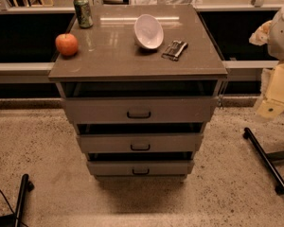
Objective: Open middle drawer
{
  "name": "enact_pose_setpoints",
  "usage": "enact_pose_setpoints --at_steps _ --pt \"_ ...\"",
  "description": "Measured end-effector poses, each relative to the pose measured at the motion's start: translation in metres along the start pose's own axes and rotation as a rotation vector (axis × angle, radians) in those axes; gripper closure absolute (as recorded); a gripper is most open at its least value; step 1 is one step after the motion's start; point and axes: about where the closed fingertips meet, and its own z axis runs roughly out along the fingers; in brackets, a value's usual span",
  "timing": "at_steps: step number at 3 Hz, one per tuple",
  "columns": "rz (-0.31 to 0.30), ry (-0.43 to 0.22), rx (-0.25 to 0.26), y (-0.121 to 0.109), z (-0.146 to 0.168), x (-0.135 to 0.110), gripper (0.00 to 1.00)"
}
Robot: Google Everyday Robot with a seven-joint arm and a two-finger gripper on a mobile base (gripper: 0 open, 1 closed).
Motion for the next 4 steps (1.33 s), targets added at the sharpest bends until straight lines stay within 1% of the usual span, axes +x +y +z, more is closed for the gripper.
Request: enact_pose_setpoints --at_steps 1,2,3,4 --pt "0.0 0.0 0.0 0.0 0.0 0.0 0.0" --pt "0.001 -0.016 -0.015 -0.001 0.008 0.001 0.0" --pt "-0.037 -0.045 -0.099 0.009 0.072 0.011 0.0" --pt "-0.128 -0.008 -0.303 0.067 0.187 0.029 0.0"
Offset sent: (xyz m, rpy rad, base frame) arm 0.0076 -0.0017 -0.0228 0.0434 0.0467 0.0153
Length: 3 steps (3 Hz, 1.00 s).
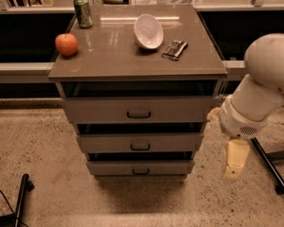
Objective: Open middle drawer
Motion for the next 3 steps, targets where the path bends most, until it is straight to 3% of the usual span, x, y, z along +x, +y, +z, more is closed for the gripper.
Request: enact_pose_setpoints --at_steps 1,2,3 --pt "-0.078 0.014 -0.069 0.01 0.039 0.002 0.0" --pt "-0.082 0.015 -0.073 0.011 0.04 0.002 0.0" --pt "-0.172 -0.073 -0.052 0.008 0.039 -0.022 0.0"
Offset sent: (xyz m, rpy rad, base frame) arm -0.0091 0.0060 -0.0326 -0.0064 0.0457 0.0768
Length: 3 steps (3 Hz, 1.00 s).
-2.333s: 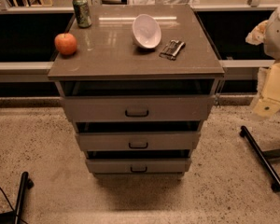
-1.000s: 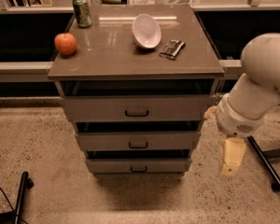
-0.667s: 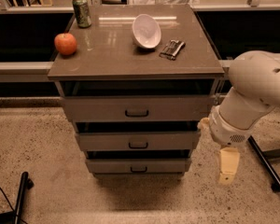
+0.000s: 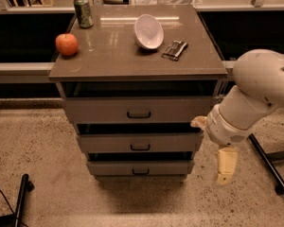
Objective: Open middle drawer
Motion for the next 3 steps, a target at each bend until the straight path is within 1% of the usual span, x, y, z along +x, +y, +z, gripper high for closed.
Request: enact_pose_setpoints --at_steps 1,2,3 --pt "-0.163 -0.21 0.057 0.002 0.021 -0.063 0.0" --pt "-0.296 -0.323 0.114 0.007 0.053 -0.13 0.0" --pt "-0.453 -0.415 0.108 0.004 0.097 -0.173 0.0"
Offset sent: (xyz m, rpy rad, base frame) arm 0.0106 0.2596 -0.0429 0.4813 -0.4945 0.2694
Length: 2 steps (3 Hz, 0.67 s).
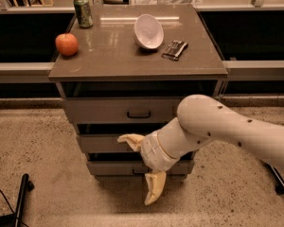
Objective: Open middle drawer
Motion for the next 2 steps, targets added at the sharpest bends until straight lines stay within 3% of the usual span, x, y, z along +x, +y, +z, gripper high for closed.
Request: enact_pose_setpoints --at_steps 1,2 --pt "-0.061 -0.043 -0.005 -0.006 0.011 0.002 0.0" --pt "-0.035 -0.054 0.032 -0.018 0.019 0.022 0.0"
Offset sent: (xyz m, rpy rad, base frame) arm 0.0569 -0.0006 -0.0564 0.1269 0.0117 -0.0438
